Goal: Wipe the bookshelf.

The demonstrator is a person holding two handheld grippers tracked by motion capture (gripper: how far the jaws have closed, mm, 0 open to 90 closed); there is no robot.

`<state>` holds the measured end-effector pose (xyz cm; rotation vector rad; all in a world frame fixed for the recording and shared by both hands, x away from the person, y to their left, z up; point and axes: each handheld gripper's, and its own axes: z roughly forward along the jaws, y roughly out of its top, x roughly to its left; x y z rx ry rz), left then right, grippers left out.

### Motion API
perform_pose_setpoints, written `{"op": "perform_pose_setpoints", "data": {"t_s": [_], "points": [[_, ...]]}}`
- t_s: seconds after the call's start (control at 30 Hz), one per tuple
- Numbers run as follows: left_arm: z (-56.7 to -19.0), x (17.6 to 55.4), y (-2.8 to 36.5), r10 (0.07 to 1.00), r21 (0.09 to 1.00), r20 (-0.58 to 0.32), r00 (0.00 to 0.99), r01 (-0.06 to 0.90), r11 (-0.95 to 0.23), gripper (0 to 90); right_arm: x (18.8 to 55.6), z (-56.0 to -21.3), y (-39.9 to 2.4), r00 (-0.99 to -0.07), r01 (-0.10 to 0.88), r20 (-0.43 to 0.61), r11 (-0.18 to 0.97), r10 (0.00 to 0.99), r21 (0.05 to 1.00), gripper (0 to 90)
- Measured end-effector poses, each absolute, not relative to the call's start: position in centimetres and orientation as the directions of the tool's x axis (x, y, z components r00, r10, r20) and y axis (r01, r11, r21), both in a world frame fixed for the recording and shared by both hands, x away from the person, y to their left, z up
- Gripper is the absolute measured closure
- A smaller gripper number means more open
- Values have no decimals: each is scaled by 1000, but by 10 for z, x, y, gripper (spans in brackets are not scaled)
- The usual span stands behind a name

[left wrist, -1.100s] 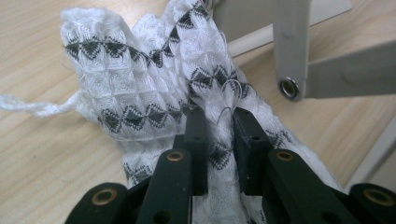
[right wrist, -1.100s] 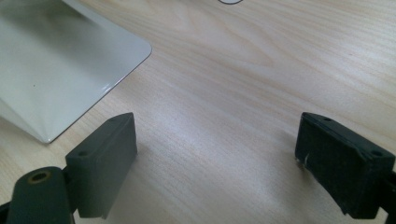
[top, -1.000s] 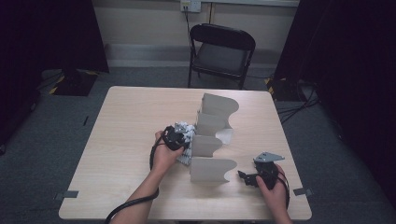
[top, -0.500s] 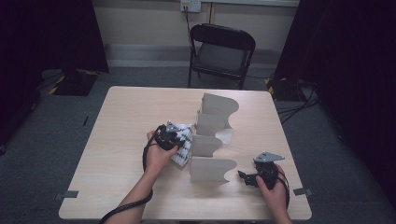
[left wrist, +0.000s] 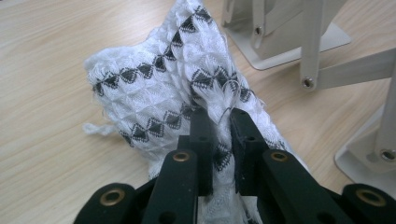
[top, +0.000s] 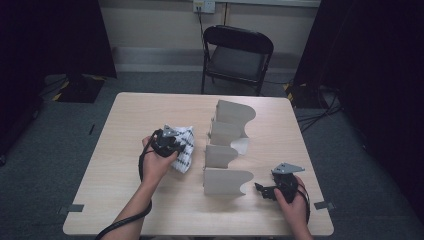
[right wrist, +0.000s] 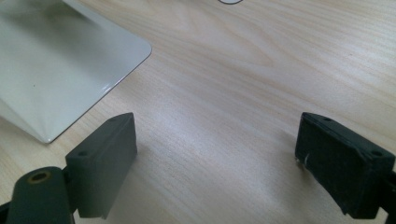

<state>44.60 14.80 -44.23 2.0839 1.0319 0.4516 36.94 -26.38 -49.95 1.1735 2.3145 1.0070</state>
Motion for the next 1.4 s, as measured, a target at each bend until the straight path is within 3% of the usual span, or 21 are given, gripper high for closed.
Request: {"op": "perform_pose_setpoints", "data": {"t_s": [0.9,1.4], "points": [[-468,461,147,823,749,-45,567,564,-347,796,369,-499,-264,-593,552,4,403,806,730,120],[-473,461,146,810,743,-17,587,549,-382,729,369,-499,-264,-593,552,3,403,806,730,120]]}}
